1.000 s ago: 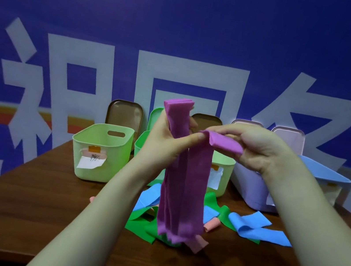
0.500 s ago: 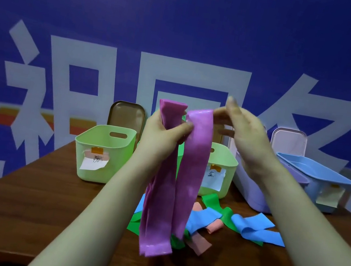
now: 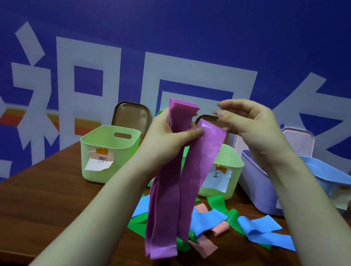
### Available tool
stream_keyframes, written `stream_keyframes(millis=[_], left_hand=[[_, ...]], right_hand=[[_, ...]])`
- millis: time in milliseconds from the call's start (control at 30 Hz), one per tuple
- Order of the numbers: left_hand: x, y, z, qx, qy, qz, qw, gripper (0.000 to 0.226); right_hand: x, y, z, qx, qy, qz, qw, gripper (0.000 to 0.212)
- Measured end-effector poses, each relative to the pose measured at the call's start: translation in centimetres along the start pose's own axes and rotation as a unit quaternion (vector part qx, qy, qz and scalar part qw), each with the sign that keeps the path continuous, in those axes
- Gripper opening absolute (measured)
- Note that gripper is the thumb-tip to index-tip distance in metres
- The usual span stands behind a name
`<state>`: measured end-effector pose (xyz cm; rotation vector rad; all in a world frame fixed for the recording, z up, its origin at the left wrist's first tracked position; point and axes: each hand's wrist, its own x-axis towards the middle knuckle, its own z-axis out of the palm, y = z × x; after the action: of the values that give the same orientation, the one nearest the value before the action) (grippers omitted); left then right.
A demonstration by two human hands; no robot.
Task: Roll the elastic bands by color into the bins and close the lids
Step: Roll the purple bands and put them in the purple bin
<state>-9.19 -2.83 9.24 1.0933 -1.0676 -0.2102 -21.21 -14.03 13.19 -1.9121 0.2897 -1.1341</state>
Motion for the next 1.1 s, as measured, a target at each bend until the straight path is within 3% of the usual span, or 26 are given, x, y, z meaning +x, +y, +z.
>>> stream_keyframes(millis=[67,200,267,333,433,533,600,800,933,1100], left_hand=[[0.0,0.0,0.0,0.000,-0.003,0.006,1.000,0.021],[0.2,0.2,0.0,0.007,-0.017,0.024,1.000,0.020],[0.2,0.3,0.0,0.016,-0.023,0.031,0.999,0.018],[0.2,0.2,-0.1,0.023,-0.026,0.036,0.999,0.017],[0.1,0.0,-0.1,0.034,-0.021,0.034,0.999,0.017],[0.3,-0.2,-0.1,0.049,-0.021,0.024,0.998,0.013],[0.4,-0.3,0.0,0.039,-0.009,0.018,0.999,0.014],[2.4,-0.2,-1.2,-0.065,0.141,-0.018,0.988,0.023],[2.9,0.3,-1.5,-0.055,0.119,-0.021,0.991,0.036],[2.6,1.8,-0.5,-0.085,0.096,-0.048,0.991,0.058]], right_hand=[[0.5,0.1,-0.2,-0.048,-0.003,0.025,0.999,0.019],[0.9,0.2,-0.2,-0.091,-0.092,0.166,0.978,0.063],[0.8,0.3,-0.4,-0.026,-0.105,0.199,0.974,0.061],[0.8,0.4,-0.8,0.029,-0.093,0.195,0.976,0.046],[1.0,0.3,-1.7,0.063,-0.090,0.177,0.978,0.013],[1.0,0.0,-2.1,0.080,-0.077,0.155,0.982,0.001],[1.0,-0.2,-2.2,0.072,-0.048,0.101,0.991,0.005],[0.4,-2.0,-2.2,-0.096,-0.013,-0.076,0.992,0.004],[-0.5,-3.5,-2.0,-0.187,-0.039,-0.131,0.973,0.007],[-0.9,-4.7,-1.6,-0.167,-0.068,-0.162,0.970,0.009]])
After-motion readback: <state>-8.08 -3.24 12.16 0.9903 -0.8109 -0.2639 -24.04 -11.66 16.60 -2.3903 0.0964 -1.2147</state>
